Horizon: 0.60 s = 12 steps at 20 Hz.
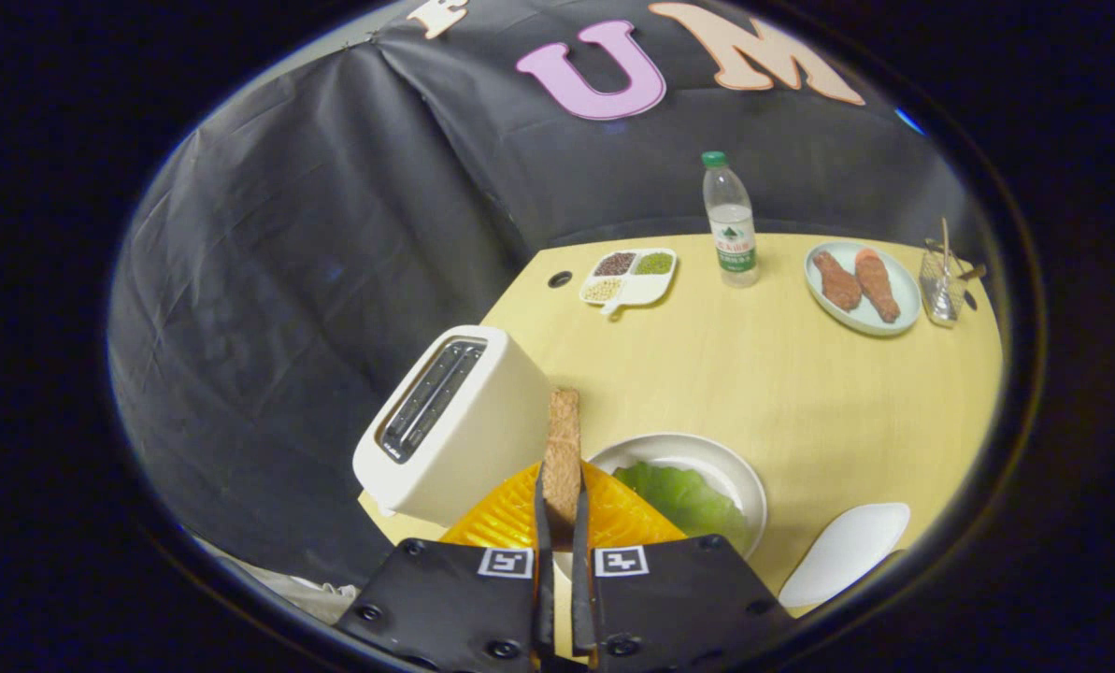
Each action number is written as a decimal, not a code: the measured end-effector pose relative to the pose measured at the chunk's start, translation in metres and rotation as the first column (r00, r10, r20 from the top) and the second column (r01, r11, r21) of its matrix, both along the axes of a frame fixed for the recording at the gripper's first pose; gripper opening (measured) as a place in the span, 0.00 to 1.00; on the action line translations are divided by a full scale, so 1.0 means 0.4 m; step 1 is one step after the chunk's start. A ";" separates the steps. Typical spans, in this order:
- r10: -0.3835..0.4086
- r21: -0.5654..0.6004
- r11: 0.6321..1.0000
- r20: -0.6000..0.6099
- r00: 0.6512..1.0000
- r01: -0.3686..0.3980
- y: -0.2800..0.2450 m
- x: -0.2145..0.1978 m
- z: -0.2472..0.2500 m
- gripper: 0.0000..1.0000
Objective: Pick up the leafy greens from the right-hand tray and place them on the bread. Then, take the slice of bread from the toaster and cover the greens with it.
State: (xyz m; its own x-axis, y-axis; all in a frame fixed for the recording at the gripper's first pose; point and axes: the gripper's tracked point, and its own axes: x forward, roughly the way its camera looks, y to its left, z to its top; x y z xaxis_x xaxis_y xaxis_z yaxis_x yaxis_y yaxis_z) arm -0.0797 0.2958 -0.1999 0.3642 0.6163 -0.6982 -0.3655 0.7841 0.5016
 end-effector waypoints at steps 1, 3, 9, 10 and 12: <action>-0.013 0.007 1.000 -0.010 1.000 0.013 -0.004 -0.001 -0.013 0.10; -0.028 0.023 0.999 -0.039 0.999 0.029 -0.004 -0.011 -0.042 0.10; -0.051 0.012 0.999 -0.127 0.991 0.053 -0.023 -0.041 -0.127 0.10; -0.058 0.001 0.998 -0.135 0.989 0.059 -0.037 -0.046 -0.141 0.10; -0.073 -0.017 0.997 -0.146 0.987 0.071 -0.059 -0.045 -0.164 0.10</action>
